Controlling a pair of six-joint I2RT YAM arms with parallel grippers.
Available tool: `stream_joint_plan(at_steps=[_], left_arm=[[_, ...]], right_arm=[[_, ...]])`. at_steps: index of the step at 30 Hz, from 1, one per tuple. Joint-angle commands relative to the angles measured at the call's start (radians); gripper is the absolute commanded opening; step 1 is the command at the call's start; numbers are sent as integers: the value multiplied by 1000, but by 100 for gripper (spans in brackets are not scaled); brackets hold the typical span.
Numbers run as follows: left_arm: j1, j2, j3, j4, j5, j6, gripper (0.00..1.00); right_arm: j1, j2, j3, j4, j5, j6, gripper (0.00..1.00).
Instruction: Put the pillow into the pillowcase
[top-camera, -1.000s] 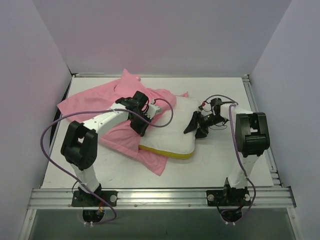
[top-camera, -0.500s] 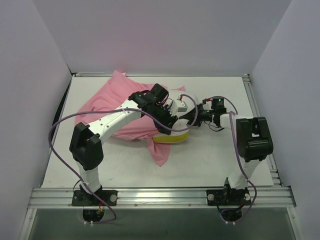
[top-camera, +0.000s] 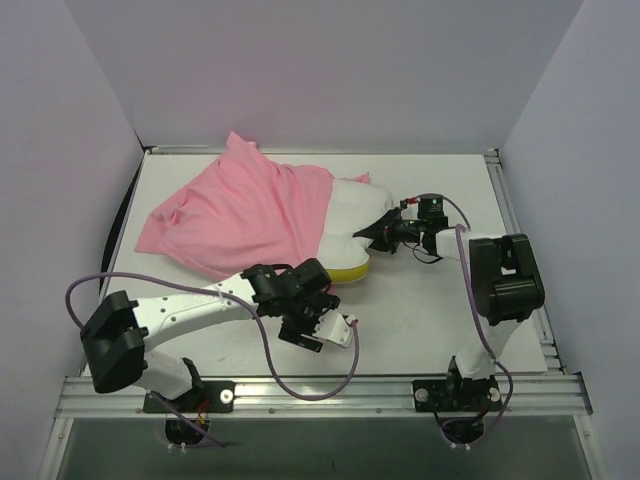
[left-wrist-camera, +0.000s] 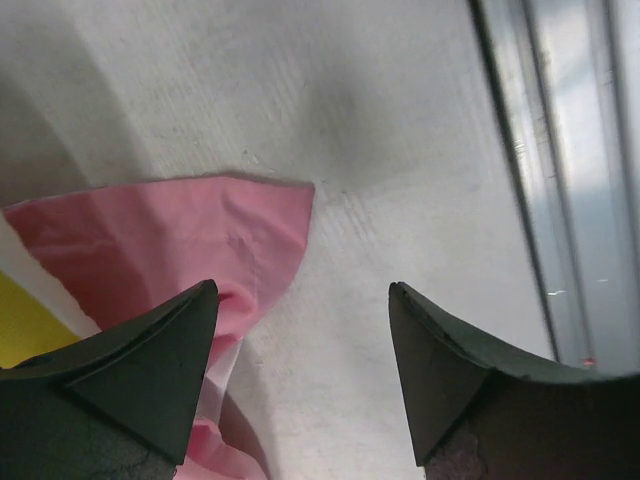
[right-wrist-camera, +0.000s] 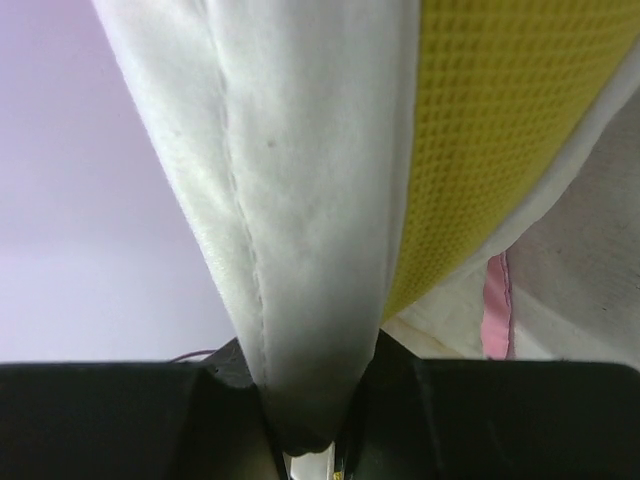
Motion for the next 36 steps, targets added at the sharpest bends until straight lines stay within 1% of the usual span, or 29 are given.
stream_joint_plan(at_steps=[1, 2, 3, 5, 7, 9, 10, 11, 12, 13, 14, 15, 16, 17, 18, 19, 20, 22, 23, 24, 26, 27, 28, 29, 30, 31, 34, 35, 36], left_arm=[[1, 98, -44, 185, -169, 147, 78], [1, 113, -59, 208, -213, 164, 81], [4, 139, -72, 267, -237, 200, 82], [4, 162, -92, 318, -263, 240, 82], [5, 198, -110, 374, -321, 280, 82], [5, 236, -108, 383, -329, 314, 78], [4, 250, -104, 381, -329, 320, 74], [1, 264, -95, 380, -323, 326, 66], [-1, 293, -79, 360, -309, 326, 41], [-10, 308, -23, 340, -274, 323, 18], [-15, 320, 8, 332, -269, 305, 2], [-19, 330, 45, 308, -224, 278, 0], [-21, 327, 104, 293, -143, 273, 0], [-30, 321, 138, 276, -104, 271, 0], [-36, 299, 164, 244, -67, 280, 0], [-45, 285, 207, 236, -1, 280, 0], [-65, 270, 226, 231, 30, 282, 0], [-79, 224, 264, 222, 99, 285, 0], [-85, 212, 295, 222, 164, 283, 0], [-94, 195, 312, 220, 189, 277, 0], [-99, 186, 344, 222, 244, 273, 0], [-101, 184, 350, 216, 254, 268, 0], [-101, 184, 353, 214, 260, 268, 0], [-101, 183, 352, 213, 262, 268, 0], [-98, 178, 343, 211, 268, 267, 0], [-98, 173, 332, 211, 268, 267, 0], [-98, 149, 286, 211, 280, 265, 0], [-98, 141, 275, 211, 282, 265, 0], [-98, 124, 251, 216, 280, 261, 0]], right_arm=[[-1, -57, 24, 40, -58, 25, 0], [-1, -60, 26, 26, -60, 21, 0], [-1, -68, 24, 18, -61, 13, 0], [1, -75, 29, -9, -64, -1, 0], [1, -80, 30, -23, -67, -12, 0], [1, -83, 32, -26, -69, -9, 0], [1, -83, 30, -25, -70, 0, 0], [2, -81, 29, -6, -73, 10, 0], [7, -77, 30, 12, -75, 22, 0], [13, -72, 32, 38, -78, 40, 0], [19, -68, 33, 107, -84, 95, 0], [24, -52, 44, 139, -89, 123, 0], [33, -46, 53, 167, -90, 149, 0], [37, -39, 67, 210, -90, 180, 0], [42, -25, 82, 213, -90, 180, 0], [53, -17, 120, 212, -89, 175, 0], [60, -9, 139, 204, -86, 168, 0], [73, 20, 196, 179, -72, 116, 0], [91, 30, 213, 146, -67, 85, 0], [103, 56, 233, 124, -63, 17, 0], [137, 86, 274, 42, -38, -68, 0], [148, 121, 285, 0, -26, -187, 0], [160, 139, 296, -58, 20, -255, 0], [169, 158, 312, -180, 49, -318, 0], [192, 199, 316, -225, 75, -384, 0], [200, 221, 317, -321, 145, -480, 0], [217, 274, 288, -386, 204, -568, 0], [215, 284, 274, -391, 236, -576, 0], [211, 285, 251, -390, 237, -587, 0]])
